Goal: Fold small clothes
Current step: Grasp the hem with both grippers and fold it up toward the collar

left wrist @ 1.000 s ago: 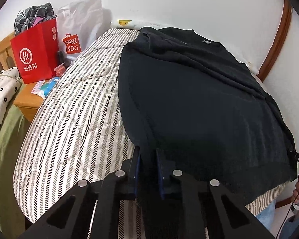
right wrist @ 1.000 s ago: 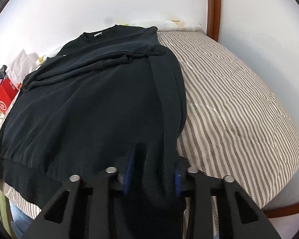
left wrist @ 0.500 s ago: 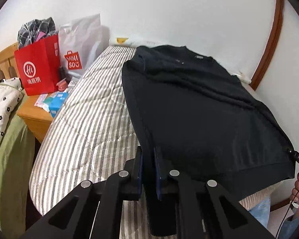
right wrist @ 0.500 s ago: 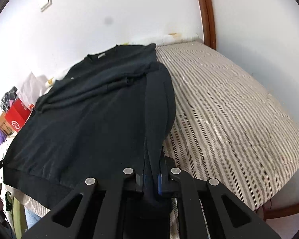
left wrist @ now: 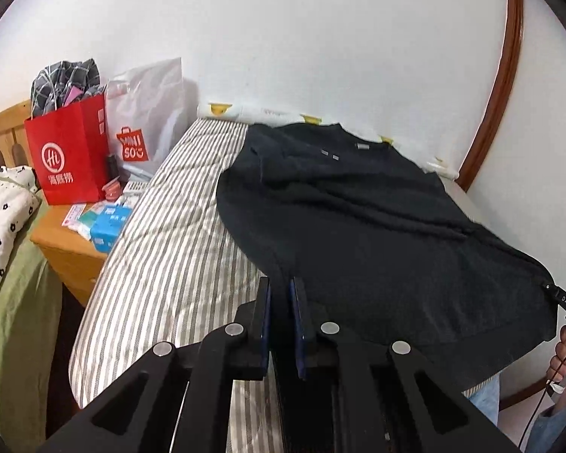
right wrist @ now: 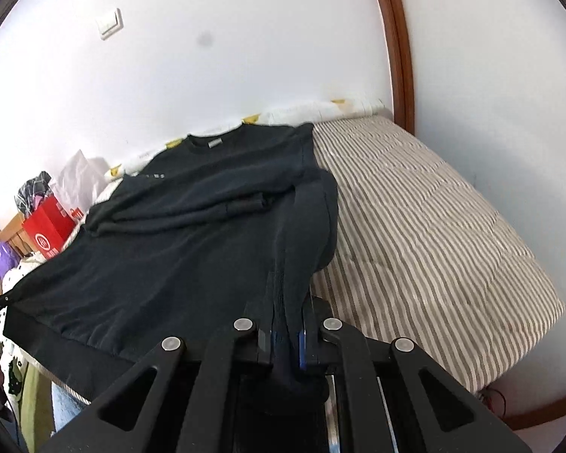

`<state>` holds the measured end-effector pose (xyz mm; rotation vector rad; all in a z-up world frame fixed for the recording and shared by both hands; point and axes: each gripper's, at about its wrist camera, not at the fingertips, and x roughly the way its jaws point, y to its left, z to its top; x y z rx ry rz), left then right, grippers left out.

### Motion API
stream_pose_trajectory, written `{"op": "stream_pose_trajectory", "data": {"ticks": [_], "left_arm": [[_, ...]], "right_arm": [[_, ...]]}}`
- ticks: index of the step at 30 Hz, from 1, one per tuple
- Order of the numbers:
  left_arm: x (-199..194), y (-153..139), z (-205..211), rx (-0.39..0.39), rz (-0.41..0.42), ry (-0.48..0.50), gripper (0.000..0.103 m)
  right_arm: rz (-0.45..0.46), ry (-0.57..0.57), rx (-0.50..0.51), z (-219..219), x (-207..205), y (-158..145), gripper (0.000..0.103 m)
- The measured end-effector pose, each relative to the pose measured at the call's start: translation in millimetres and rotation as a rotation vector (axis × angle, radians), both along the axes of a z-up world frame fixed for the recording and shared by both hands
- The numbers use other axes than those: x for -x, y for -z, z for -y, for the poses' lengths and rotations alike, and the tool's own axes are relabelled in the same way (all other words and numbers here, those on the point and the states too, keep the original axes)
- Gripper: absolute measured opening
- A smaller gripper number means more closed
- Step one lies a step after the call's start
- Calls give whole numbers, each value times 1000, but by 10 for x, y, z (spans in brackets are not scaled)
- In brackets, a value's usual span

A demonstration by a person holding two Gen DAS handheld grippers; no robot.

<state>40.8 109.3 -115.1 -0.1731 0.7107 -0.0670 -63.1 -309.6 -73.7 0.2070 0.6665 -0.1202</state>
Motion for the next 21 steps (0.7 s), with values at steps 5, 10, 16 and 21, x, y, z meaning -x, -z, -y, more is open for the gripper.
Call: {"op": "stream_pose_trajectory", "data": {"ticks": [5,10,16,21], "left_arm": [[-293,-171,-33,-13,54,-30,4],[-648,-298,-67,2,75,-41,4],[-1155,-322,-52,9,47,-54,4],[-1525,-353,-112,34,42,-75,4]], "right_arm": [[44,-12,8,-15,-274,-244,7],[68,-13,14,-18,-688,-436,7],[68,-28,18,-78,-1240,-573,7],[59,-27,17,-96,-1685,-603,7]]}}
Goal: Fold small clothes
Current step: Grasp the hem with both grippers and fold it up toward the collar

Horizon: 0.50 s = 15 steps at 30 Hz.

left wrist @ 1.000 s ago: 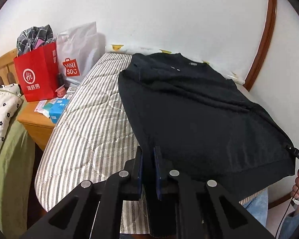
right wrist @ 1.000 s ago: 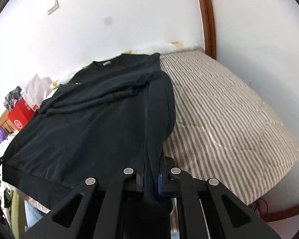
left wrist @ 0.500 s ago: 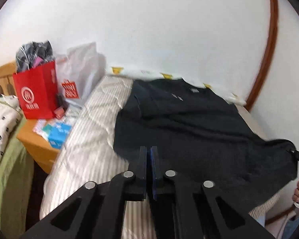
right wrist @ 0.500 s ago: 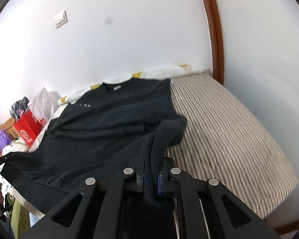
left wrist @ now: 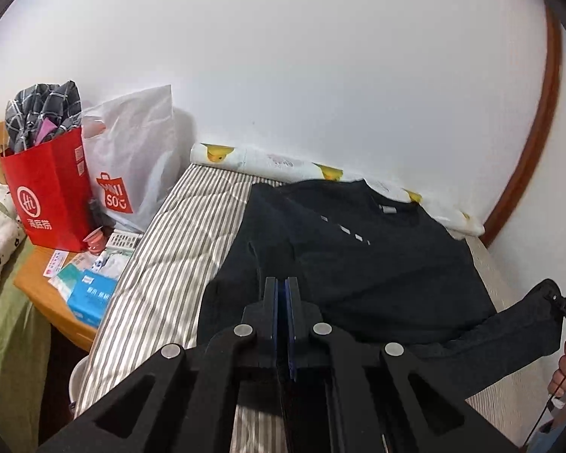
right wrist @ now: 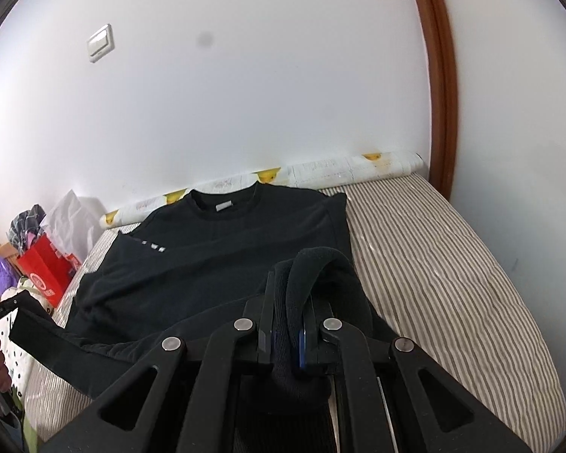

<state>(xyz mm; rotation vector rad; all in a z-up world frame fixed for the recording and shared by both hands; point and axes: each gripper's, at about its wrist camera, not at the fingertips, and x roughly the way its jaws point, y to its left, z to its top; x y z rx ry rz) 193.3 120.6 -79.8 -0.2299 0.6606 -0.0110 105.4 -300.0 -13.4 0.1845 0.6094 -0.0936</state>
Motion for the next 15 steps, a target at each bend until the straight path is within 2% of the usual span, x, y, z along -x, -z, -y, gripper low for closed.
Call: {"op": "stream_pose_trajectory", "data": {"ticks": [7,15], "left_arm": [[-500,-1,8,-18,-12,-4,4],[-1043,259,62,-72,-82,-12,4]], "right_arm": [[-6,21,-22,139,-539,14,7],[-70,34,-13,260,-1052,313,7]]}}
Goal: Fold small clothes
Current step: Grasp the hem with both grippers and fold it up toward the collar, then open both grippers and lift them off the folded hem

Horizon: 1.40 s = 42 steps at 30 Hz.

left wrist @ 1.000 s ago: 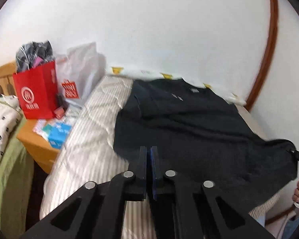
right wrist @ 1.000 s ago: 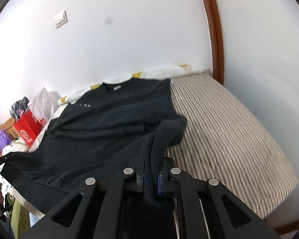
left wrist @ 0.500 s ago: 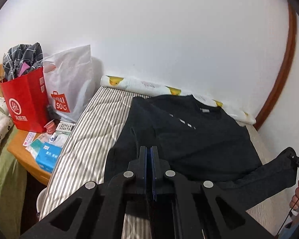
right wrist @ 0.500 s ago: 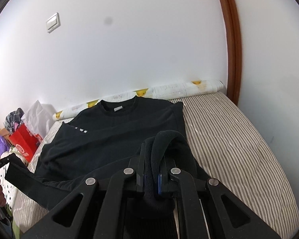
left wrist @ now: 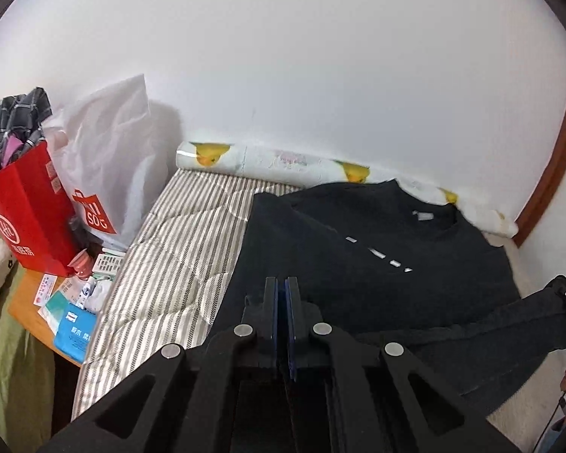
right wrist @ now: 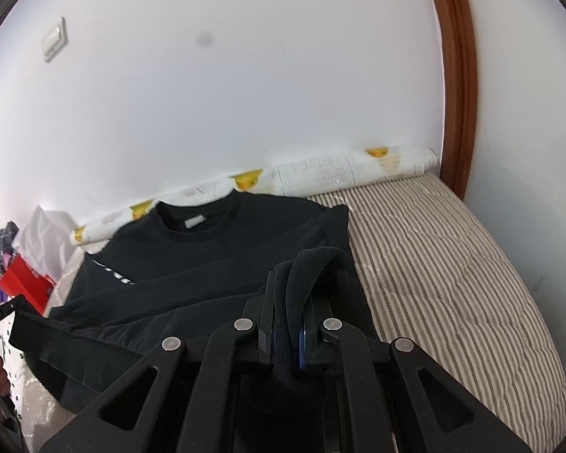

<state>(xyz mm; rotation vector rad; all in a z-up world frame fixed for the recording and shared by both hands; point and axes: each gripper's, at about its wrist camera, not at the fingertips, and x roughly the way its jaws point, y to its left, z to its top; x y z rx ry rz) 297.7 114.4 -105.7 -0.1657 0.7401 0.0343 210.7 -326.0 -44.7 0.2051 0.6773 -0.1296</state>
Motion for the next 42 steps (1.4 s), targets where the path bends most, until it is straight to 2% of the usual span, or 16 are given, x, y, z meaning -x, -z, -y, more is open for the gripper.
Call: {"op": "stream_pose_trajectory", "data": {"ticks": [4,13,16,17,18,19,21,22,23,26,33,38,40,42], "left_arm": [[-155,183,-18,-11,-62,-6,4],[-262,338,-27,-16,-115,1,6],[-241,315,-13,-19,-118,4,9],[-225,303,-7,-15,-124,10,13],[-213,296,-4,-8,-130,17,19],[-186,284,1,0,-135,22,22],[-92,246,22,-3,-127,30,25],[-22,222,32,-6,-115,34,26],[29,207,36,-7,-110,36,31],[223,196,28,20,-108,53,51],[726,326,-34,58,-124,39,55],[974,496,-155,127,-151,18,58],[1027,581,-187,153,-174,15,59],[1056,653,-201,172,-188,15,59]], "right_arm": [[-53,5,18,39,-207,215,7],[-169,24,37,106,-496,612,8],[-195,14,55,81,-487,609,14],[-197,13,56,81,-452,581,17],[-201,11,53,84,-417,554,25],[-204,7,50,86,-368,525,38],[-201,2,53,79,-261,462,49],[-190,4,67,68,-156,419,50],[-185,8,81,56,-67,387,50],[-176,9,96,41,187,328,52],[-216,17,54,65,684,507,52],[-244,20,1,65,834,701,53],[-251,24,-35,75,860,764,58],[-251,30,-69,95,876,801,59]]}}
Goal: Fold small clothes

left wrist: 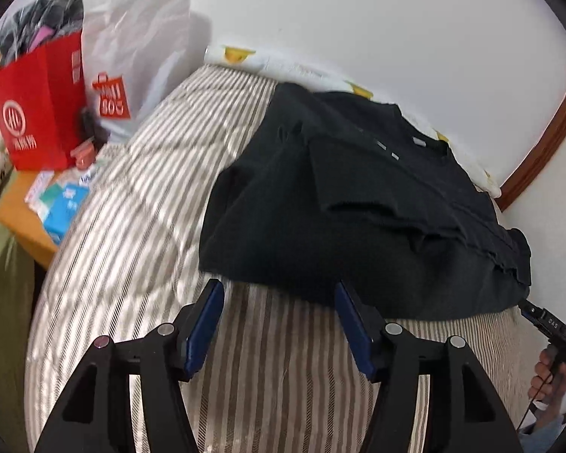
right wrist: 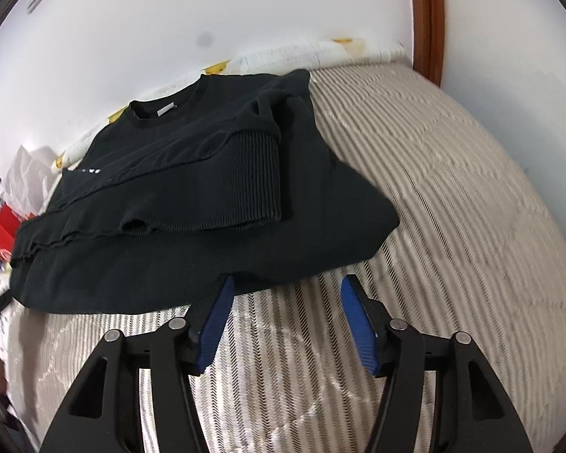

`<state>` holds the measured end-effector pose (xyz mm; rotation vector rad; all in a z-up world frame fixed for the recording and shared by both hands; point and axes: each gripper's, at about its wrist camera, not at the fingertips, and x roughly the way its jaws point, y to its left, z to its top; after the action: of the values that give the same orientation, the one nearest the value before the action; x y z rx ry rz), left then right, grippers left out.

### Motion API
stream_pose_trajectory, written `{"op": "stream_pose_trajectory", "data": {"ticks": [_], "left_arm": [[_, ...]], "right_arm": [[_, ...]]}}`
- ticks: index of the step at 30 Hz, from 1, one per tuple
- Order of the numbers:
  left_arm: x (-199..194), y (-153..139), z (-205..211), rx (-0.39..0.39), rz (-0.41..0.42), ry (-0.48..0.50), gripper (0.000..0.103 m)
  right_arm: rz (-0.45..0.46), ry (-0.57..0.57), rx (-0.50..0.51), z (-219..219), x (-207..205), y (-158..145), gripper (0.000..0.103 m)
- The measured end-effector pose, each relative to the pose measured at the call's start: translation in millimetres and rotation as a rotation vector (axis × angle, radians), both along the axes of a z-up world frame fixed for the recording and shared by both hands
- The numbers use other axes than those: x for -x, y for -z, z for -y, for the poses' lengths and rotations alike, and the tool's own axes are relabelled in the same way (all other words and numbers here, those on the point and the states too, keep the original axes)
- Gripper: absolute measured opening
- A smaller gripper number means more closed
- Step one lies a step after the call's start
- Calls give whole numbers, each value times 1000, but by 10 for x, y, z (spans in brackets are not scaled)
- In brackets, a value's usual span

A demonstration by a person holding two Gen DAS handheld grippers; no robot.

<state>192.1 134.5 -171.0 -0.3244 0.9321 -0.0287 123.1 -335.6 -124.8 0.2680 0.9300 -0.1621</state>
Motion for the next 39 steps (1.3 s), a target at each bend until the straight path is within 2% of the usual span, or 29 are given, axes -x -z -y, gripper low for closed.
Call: {"op": "stream_pose_trajectory", "data": {"ticks": [3,5,9,11,17,20,21,22,23,24,25,26,27,28,31,39], "left_arm": [[-17,70,-20,35,-11,-5,59],[-51,105,-46,85,-10,-8,60],[-164,164,-57,177,-17,-2,61],[-227,192,-36,191,-22,-2,61],[-389,188,42,175,-19,-6,62],[-443,169,109,126,-20,-12,61],[-459,163,147,97,-22,-16,56],[-467,159,163,76,-24,-18,49],[-475,160,188,48,-29,-21,33],[-475,167,195,32,-33,-23,19],[-471,171,199,39,-30,-18,15],[-461,158,206,39,-22,-14,11],[-445,139,219,21,-17,-9,10],[-428,116,236,2,-13,-3,10],[-340,38,255,-12,-1,7,10],[28,-62,271,-28,-10,14,8]], "right_arm": [[2,24,-55,58,-21,38,59],[6,47,-84,96,-46,38,60],[32,86,-149,184,-86,21,67],[35,101,-180,225,-134,32,68],[19,114,-165,190,-303,92,75],[17,108,-114,146,-351,107,75],[17,105,-94,130,-367,112,75],[15,103,-66,106,-377,119,71],[17,95,-37,78,-379,116,67],[17,89,-8,57,-382,115,47],[16,87,41,22,-373,113,35],[22,75,44,21,-366,109,30],[30,68,40,33,-347,105,20],[40,66,28,48,-313,86,14],[56,41,24,77,-228,26,9],[80,28,25,61,41,-117,9]]}}
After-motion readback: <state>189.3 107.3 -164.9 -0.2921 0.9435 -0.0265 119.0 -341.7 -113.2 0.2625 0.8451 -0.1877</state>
